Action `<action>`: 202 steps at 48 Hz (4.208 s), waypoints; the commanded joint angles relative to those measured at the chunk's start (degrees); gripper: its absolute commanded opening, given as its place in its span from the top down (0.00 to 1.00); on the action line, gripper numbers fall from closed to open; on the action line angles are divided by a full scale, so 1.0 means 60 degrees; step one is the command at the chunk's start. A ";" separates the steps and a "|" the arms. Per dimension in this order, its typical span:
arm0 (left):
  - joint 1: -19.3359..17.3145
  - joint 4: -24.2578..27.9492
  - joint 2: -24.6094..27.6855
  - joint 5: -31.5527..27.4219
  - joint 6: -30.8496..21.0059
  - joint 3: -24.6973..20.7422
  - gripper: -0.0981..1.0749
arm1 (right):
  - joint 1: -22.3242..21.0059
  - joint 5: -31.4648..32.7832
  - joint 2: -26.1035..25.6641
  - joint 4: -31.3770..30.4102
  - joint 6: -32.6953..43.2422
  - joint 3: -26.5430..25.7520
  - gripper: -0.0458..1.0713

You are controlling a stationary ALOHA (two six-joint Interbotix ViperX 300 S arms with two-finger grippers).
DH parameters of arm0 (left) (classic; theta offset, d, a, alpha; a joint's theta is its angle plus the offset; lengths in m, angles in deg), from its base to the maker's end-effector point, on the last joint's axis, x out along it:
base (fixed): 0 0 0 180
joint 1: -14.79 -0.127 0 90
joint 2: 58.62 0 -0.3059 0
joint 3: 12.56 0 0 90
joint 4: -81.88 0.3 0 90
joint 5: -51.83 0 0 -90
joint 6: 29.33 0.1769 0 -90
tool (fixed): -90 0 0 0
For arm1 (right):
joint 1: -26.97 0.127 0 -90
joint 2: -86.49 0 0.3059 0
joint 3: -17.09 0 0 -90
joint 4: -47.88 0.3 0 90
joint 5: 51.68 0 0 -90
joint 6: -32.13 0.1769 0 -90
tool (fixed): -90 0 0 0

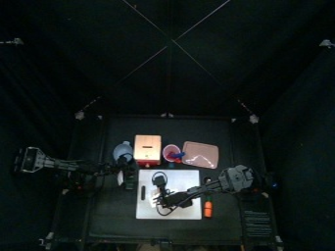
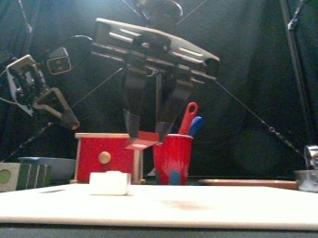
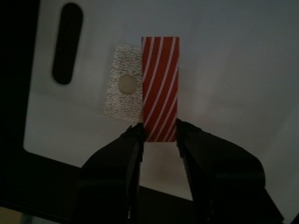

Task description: Put salmon on rice

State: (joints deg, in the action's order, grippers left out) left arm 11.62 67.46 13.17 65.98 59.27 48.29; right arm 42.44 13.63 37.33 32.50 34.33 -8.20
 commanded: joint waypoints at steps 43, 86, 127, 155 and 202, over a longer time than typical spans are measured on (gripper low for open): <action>-0.0015 -0.0059 -0.0029 -0.0322 -0.0029 -0.0015 0.66 | -0.0059 -0.0161 0.0410 -0.0044 0.0029 -0.0762 0.42; -0.0029 -0.0059 -0.0044 -0.0322 -0.0015 0.0000 0.66 | -0.0059 -0.0205 0.0469 -0.0132 0.0000 -0.0718 0.25; -0.0029 -0.0059 -0.0044 -0.0322 -0.0015 0.0044 0.66 | -0.0044 0.0249 -0.0059 -0.0820 -0.0688 -0.0908 0.54; -0.0029 -0.0146 -0.0688 -0.0322 -0.0029 0.0366 0.66 | -0.0073 -0.0088 0.0366 -0.0791 -0.0674 -0.0659 0.56; -0.0029 -0.0293 -0.0703 -0.0322 -0.0029 0.0601 0.66 | 0.0278 0.0000 -0.1230 -0.3164 -0.0879 0.0645 0.56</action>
State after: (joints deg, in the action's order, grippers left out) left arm 11.62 65.97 8.86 63.87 59.09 52.24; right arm 43.93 13.63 33.90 14.31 29.14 -5.04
